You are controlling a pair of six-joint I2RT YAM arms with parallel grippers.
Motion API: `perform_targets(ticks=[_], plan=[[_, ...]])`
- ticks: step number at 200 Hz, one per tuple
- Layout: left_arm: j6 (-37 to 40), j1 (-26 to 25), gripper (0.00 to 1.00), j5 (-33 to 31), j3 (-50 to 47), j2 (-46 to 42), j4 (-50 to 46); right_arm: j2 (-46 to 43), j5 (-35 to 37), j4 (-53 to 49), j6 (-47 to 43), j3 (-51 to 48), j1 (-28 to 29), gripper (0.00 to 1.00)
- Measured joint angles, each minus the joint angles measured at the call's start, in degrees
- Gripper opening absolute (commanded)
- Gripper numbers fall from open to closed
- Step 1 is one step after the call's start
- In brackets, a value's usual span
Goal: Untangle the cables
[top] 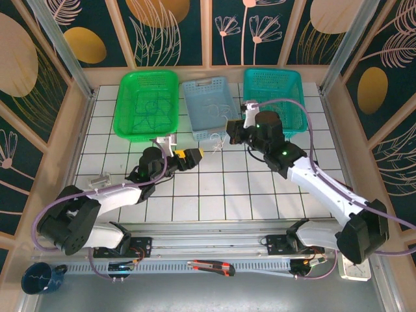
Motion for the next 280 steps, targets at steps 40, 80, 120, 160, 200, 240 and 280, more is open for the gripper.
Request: perform_targets(ticks=[40, 80, 120, 160, 200, 240, 280], plan=[[-16.55, 0.0, 0.94, 1.36, -0.74, 2.23, 10.21, -2.05, -0.57, 1.18, 3.78, 0.0, -0.68, 0.0], [-30.08, 0.0, 0.9, 2.36, -0.74, 3.41, 17.46, -3.5, -0.72, 4.52, 7.54, 0.0, -0.68, 0.0], [-41.13, -0.02, 0.86, 3.48, -0.79, 7.5, 24.06, -3.82, 0.15, 8.48, 10.34, -0.02, -0.68, 0.0], [-49.13, -1.27, 0.86, 3.61, -0.76, 12.46, 31.21, -3.67, 0.39, 11.74, 12.41, -0.02, -0.68, 0.0], [-54.03, -2.91, 0.86, 3.45, 1.38, 17.03, 36.57, -2.4, 0.33, 14.03, 14.1, -0.02, -0.66, 0.0], [-56.35, -3.15, 0.69, 2.38, 3.78, 18.36, 39.52, -1.79, 0.15, 15.37, 15.39, -0.66, -0.15, 0.0], [-57.66, -3.15, 0.46, 1.51, 4.52, 19.26, 41.18, -1.75, 0.09, 15.69, 15.89, -1.79, 0.09, 0.0]])
